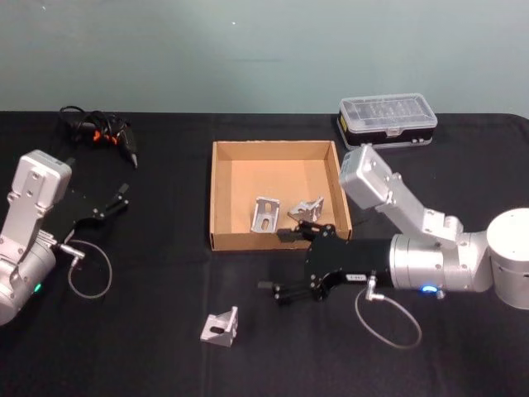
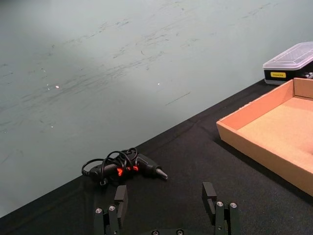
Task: Use one hand to pick up the angle iron from the table and place it into the box.
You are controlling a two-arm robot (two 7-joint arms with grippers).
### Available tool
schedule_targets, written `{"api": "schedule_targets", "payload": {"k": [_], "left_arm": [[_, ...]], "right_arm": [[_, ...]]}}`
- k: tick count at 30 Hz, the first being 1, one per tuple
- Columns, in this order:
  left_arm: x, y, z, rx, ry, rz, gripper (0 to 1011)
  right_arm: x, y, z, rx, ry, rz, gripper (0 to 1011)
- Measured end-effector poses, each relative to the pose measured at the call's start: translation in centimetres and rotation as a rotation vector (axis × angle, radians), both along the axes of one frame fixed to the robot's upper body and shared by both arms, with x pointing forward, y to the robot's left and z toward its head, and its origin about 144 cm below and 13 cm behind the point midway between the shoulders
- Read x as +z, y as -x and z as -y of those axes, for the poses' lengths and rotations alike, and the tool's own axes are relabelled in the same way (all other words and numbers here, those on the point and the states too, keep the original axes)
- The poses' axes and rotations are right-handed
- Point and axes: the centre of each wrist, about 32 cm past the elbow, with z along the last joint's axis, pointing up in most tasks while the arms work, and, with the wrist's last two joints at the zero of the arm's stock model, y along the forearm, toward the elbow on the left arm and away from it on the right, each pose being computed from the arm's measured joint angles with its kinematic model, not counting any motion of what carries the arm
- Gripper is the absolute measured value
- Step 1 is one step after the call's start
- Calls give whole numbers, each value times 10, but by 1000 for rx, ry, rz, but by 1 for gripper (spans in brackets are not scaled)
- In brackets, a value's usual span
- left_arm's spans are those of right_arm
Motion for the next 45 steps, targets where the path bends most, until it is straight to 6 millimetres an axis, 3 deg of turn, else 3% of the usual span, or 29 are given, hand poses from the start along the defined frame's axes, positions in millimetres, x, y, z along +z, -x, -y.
{"api": "schedule_targets", "payload": {"k": [23, 45], "left_arm": [[0, 0, 0, 0, 0, 0, 1000], [0, 0, 0, 0, 0, 0, 1000]], "right_arm": [[-26, 7, -38, 104, 90, -20, 1002], [-37, 3, -55, 124, 111, -32, 1002]]}}
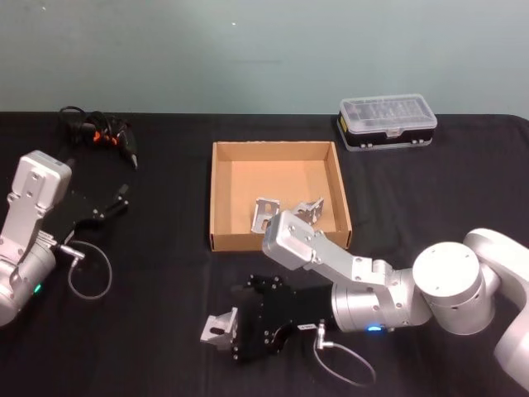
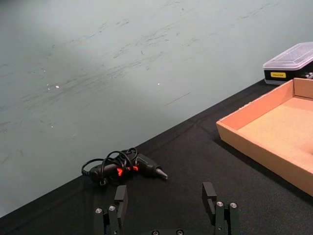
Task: Use one hand to pick up the angle iron from the table and place it into the box.
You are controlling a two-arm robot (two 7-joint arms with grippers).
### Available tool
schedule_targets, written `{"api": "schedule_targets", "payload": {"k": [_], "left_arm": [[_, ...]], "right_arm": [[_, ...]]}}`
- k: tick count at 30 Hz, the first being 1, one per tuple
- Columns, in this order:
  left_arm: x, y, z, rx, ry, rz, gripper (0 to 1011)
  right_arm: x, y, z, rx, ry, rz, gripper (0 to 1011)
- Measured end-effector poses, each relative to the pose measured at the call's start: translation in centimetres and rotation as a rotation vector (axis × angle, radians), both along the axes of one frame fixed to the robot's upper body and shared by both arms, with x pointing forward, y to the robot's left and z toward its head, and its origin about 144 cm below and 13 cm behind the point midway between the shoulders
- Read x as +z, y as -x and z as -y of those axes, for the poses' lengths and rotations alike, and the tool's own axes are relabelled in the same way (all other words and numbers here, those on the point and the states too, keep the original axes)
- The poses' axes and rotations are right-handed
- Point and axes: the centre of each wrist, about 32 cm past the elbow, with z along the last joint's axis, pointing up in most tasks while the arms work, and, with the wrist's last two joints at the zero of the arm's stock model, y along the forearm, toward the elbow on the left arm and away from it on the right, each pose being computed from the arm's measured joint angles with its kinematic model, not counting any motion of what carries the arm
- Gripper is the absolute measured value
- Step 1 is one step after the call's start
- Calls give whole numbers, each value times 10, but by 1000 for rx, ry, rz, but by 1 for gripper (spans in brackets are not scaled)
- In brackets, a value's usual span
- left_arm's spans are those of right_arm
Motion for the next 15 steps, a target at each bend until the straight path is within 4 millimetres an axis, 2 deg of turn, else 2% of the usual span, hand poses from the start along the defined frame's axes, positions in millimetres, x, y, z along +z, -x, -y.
{"api": "schedule_targets", "payload": {"k": [10, 14, 15], "left_arm": [[0, 0, 0, 0, 0, 0, 1000], [0, 0, 0, 0, 0, 0, 1000], [0, 0, 0, 0, 0, 0, 1000]], "right_arm": [[-5, -1, -5, 3, 11, -5, 995], [-6, -1, -6, 4, 10, -3, 928], [-6, -1, -6, 3, 10, -2, 877]]}}
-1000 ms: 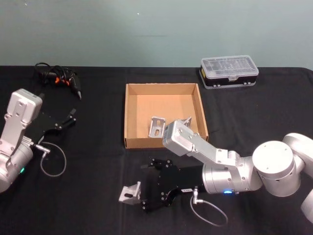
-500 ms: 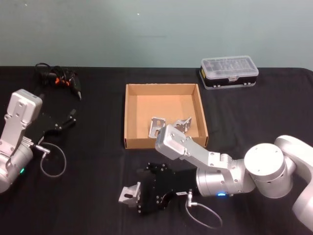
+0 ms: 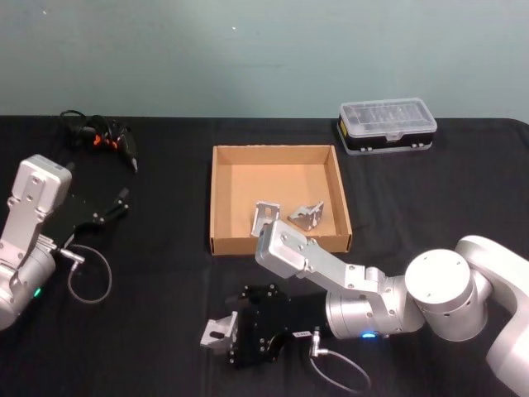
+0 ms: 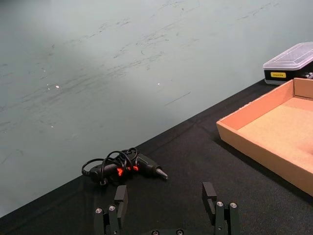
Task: Use one hand to pick up the angle iron from the table and place it into the box.
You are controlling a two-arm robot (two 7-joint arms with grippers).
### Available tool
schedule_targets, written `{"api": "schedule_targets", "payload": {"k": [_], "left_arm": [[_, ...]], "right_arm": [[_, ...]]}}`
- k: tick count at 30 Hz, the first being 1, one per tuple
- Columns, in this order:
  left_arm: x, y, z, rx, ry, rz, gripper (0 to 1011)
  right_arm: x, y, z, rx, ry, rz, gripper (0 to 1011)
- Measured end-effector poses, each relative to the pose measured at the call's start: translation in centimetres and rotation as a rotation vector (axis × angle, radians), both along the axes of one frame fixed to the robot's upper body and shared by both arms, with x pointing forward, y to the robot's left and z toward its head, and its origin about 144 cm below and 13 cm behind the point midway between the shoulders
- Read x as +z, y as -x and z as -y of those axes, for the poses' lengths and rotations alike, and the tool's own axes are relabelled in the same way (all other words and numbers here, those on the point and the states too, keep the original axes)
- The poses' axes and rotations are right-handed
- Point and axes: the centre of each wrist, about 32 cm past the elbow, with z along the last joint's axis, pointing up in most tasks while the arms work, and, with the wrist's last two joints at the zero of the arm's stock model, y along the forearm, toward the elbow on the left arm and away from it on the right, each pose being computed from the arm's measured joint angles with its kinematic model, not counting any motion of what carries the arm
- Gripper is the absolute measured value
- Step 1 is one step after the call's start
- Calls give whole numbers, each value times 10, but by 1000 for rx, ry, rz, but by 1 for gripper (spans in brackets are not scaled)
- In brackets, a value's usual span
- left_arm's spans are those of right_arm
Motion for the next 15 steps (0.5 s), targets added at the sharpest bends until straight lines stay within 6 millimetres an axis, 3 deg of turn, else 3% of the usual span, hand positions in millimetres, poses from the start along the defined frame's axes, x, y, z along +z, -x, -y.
{"api": "schedule_targets", "payload": {"k": [4, 12, 15], "left_arm": [[0, 0, 0, 0, 0, 0, 1000], [0, 0, 0, 0, 0, 0, 1000], [0, 0, 0, 0, 0, 0, 1000]], "right_arm": [[0, 0, 0, 0, 0, 3, 789], [1, 0, 0, -7, -6, 7, 514], [2, 0, 0, -8, -8, 8, 476]]}}
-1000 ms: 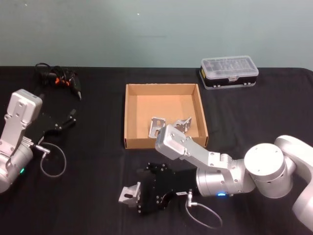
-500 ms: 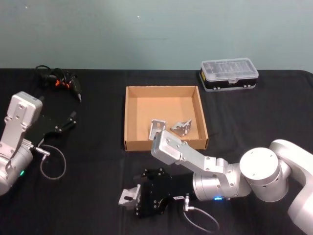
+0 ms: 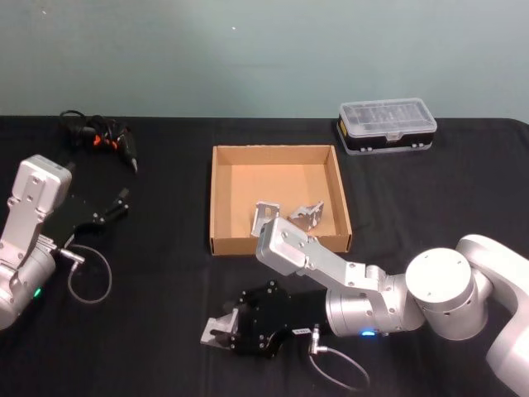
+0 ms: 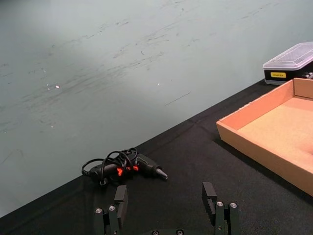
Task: Use one hand to pick up the angle iron from the table and place it into the box.
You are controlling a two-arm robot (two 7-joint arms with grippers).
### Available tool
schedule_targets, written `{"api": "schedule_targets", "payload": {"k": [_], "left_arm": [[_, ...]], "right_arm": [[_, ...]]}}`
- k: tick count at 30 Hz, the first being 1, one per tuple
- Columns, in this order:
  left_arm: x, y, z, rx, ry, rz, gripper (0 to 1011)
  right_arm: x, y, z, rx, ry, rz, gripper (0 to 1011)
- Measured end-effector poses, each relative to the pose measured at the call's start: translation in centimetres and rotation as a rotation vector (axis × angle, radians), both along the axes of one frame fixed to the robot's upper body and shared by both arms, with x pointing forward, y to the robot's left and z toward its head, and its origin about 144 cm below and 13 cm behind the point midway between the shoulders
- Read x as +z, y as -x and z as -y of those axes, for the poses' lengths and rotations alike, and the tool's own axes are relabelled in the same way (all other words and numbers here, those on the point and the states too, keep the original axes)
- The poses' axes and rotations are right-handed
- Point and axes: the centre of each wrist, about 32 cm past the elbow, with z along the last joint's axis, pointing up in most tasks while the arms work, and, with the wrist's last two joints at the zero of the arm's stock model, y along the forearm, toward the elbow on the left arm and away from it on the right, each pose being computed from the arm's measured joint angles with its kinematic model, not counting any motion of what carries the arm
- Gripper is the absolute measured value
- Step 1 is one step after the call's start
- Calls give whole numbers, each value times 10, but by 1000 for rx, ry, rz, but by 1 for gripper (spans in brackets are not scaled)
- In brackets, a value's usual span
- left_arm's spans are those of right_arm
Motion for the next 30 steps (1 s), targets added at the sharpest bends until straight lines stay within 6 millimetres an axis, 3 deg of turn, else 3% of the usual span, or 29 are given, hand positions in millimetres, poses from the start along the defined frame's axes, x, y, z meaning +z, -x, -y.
{"api": "schedule_targets", "payload": {"k": [11, 24, 30], "left_arm": [[0, 0, 0, 0, 0, 0, 1000], [0, 0, 0, 0, 0, 0, 1000], [0, 0, 0, 0, 0, 0, 1000]], "right_arm": [[5, 2, 2, -12, -16, 12, 476], [63, -4, 28, -191, -130, 204, 474], [78, -12, 41, -300, -147, 274, 474]]}}
